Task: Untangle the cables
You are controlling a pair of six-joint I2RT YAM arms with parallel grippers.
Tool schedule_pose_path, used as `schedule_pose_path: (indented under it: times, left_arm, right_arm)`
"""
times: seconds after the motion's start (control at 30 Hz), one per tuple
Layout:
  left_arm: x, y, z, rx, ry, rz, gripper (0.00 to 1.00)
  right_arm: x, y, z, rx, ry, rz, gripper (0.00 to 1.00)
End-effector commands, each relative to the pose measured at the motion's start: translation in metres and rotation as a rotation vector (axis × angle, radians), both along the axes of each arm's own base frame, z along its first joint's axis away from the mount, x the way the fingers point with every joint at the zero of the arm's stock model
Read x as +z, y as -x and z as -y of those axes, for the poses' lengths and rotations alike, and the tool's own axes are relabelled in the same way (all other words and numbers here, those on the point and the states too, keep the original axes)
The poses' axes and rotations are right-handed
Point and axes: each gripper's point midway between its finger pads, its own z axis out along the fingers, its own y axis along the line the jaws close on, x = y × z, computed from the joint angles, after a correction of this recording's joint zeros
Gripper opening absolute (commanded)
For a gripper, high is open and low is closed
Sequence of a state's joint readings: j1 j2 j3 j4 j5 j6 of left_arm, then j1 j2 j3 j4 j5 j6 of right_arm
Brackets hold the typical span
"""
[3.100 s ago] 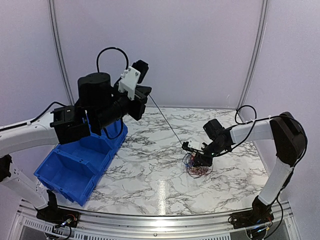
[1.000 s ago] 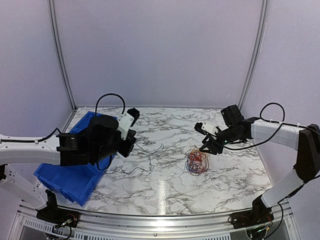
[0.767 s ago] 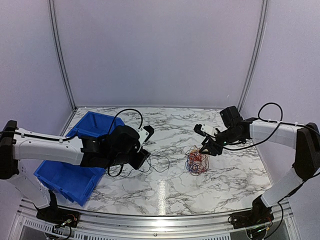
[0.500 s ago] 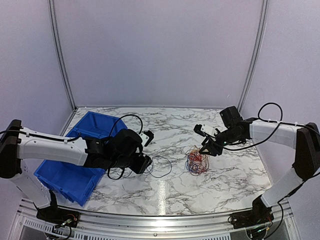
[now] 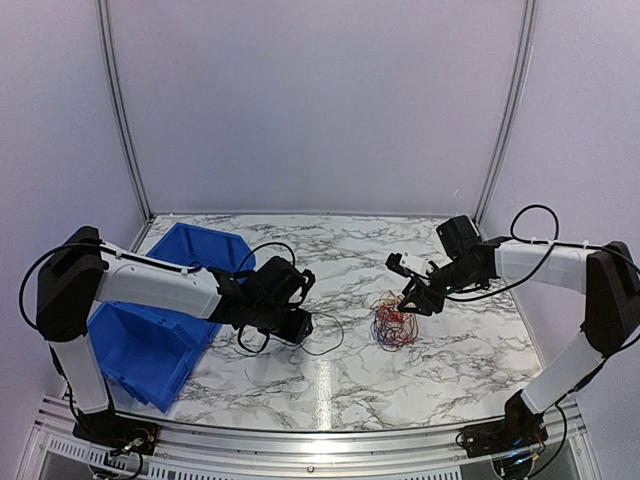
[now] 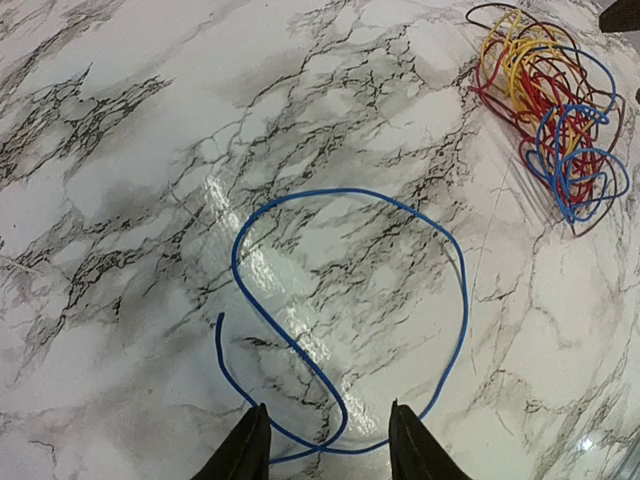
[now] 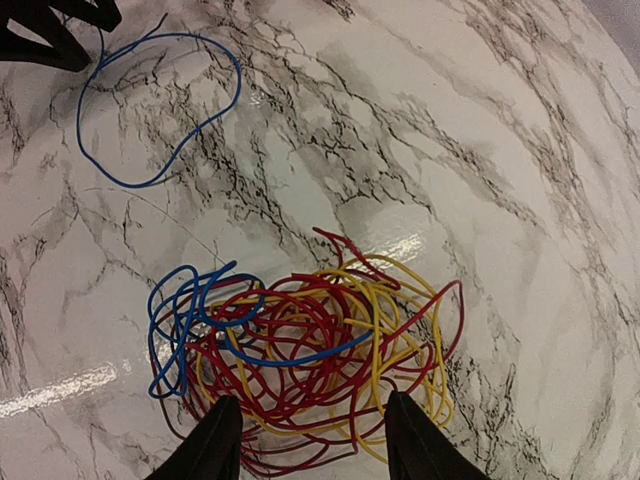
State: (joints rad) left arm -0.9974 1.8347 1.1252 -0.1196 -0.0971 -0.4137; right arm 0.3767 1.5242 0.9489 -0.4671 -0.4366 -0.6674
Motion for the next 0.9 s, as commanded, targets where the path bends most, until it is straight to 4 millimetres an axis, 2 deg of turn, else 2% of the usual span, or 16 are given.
schedule_pose_path:
  times: [0.0,0.1,0.23,0.4,0.57,0.67,0.77,0.87]
  left_arm:
    - [0.003,-0.011,0.012,0.006,0.020,-0.017,0.40]
    - [-0.002,-0.017,0.014,0.014,0.018,-0.034,0.36]
    - [-0.014,-0.023,0.006,0.049,-0.026,-0.098,0.27]
    - [-0.018,-0.019,0.005,0.043,-0.042,-0.139,0.21]
    - [-0.005,-0.024,0.006,0.042,-0.039,-0.113,0.06]
    - [0.003,-0.025,0.010,0.035,-0.019,-0.115,0.05]
    - [0.011,-0.028,0.014,0.028,-0.006,-0.112,0.00]
    - [0.029,-0.032,0.016,0.025,0.013,-0.076,0.00]
  right_arm:
    - [-0.003,0.003,-0.002,0.018,0.000,-0.008,0.50]
    - [-0.003,0.003,-0.001,0.019,0.001,-0.008,0.50]
    - [-0.003,0.003,-0.001,0.020,0.002,-0.009,0.50]
    - [-0.003,0.004,-0.001,0.025,0.004,-0.007,0.50]
    - [-0.005,0.004,-0.002,0.027,0.006,-0.013,0.50]
    - [-0.006,0.004,-0.002,0.029,0.008,-0.014,0.49]
    - [-0.006,0.004,-0.001,0.029,0.010,-0.013,0.50]
    - [-0.007,0.005,-0.001,0.028,0.012,-0.014,0.49]
